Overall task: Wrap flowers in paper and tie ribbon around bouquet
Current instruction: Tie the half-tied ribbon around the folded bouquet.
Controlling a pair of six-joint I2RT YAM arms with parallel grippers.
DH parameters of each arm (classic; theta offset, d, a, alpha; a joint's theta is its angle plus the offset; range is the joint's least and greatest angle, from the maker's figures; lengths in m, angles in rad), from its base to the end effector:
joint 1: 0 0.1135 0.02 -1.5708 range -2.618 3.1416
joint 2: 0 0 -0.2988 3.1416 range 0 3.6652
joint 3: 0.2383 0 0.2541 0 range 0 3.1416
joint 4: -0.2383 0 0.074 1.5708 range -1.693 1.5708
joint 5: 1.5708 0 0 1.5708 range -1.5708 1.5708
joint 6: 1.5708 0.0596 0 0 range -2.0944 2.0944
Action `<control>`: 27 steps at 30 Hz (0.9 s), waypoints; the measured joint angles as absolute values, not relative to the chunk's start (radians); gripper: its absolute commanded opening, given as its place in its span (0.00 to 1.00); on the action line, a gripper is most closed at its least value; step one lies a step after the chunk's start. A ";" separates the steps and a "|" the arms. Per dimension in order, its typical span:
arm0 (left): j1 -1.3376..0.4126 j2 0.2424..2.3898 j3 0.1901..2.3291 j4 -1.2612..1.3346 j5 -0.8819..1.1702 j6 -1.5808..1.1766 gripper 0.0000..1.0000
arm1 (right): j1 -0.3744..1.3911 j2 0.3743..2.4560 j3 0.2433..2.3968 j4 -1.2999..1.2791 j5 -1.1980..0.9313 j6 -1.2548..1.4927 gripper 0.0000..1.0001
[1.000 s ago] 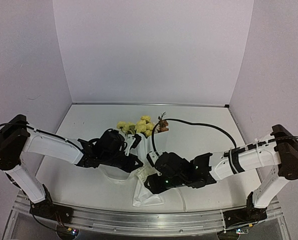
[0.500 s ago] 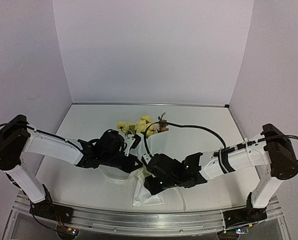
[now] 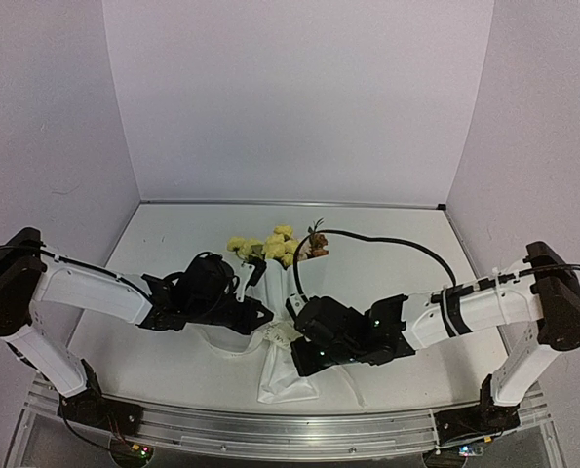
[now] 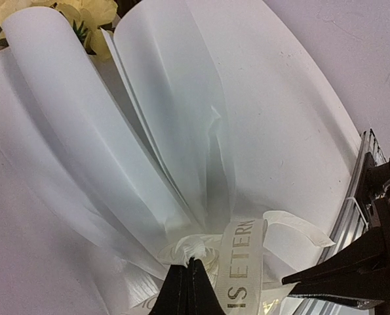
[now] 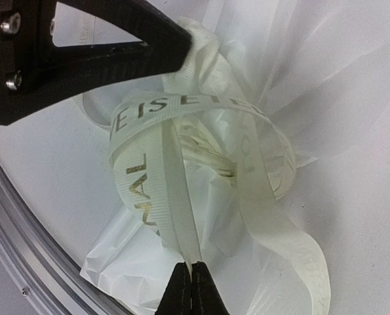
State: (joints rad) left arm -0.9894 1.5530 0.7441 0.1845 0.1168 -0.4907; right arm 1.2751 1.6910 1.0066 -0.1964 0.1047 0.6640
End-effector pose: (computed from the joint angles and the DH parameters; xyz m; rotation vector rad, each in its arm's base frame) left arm 0.1790 -0.2851 0.1971 0.6502 2.2673 -0.9158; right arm 0.1138 0.3520 0.1977 -0.7307 2.4783 0.6890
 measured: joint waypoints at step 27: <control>-0.976 1.452 0.630 0.180 -0.091 -0.580 0.00 | 1.268 1.606 0.907 -0.344 0.240 0.791 0.00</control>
State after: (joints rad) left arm -0.9761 1.4519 0.6303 0.1800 -0.0911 -0.5804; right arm 1.2682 1.6058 0.9066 -0.3437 0.2404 0.7909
